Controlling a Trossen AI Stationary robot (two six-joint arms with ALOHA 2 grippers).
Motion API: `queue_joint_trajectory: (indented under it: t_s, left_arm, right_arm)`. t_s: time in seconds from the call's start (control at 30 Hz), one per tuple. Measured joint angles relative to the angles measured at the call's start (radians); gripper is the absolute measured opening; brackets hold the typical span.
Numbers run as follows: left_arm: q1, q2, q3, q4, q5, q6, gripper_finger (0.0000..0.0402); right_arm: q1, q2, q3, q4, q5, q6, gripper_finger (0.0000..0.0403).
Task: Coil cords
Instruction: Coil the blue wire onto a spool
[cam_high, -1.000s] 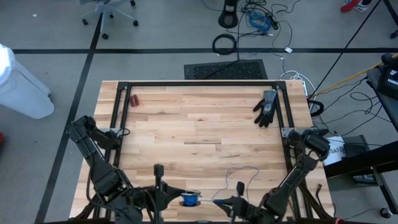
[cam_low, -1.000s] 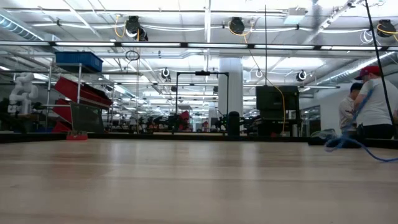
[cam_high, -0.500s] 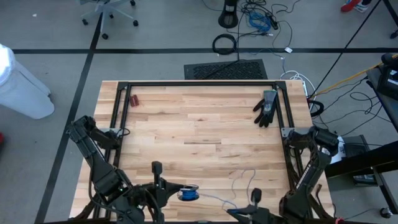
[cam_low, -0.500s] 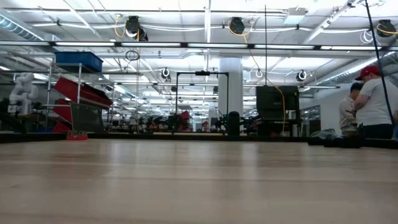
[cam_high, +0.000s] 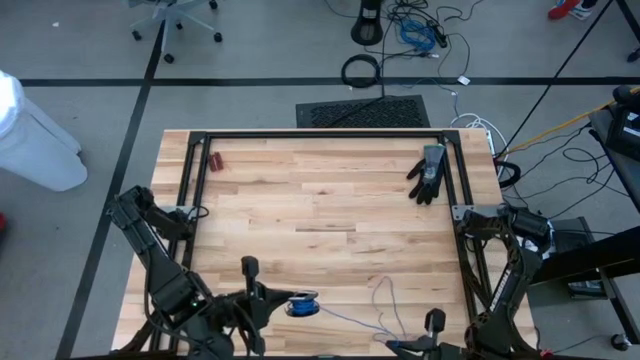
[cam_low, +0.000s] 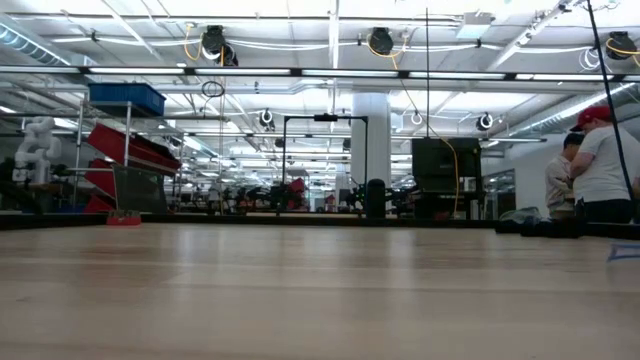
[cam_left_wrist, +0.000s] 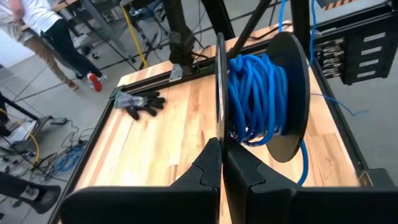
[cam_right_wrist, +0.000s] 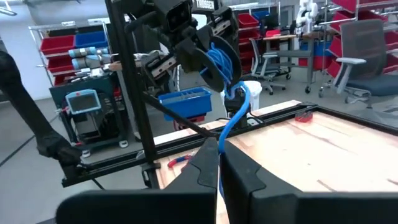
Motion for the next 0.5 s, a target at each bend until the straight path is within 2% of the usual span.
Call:
queue_joint_trajectory:
  t_s: [0.2, 0.33, 0.5]
  left_arm:
    - [0.017, 0.006, 0.0, 0.004, -0.003, -0.002, 0.0006]
    - [0.037, 0.023, 0.0, 0.004, -0.003, 0.007, 0.0006]
    - [0.063, 0.038, 0.0, 0.004, -0.003, 0.034, 0.0006]
  right_arm:
    - [-0.041, 0.001, 0.0, 0.103, -0.004, -0.105, 0.0]
    - [-0.078, 0.001, 0.013, 0.227, -0.016, -0.249, 0.0]
    - [-0.122, 0.001, 0.081, 0.221, -0.115, -0.338, 0.0]
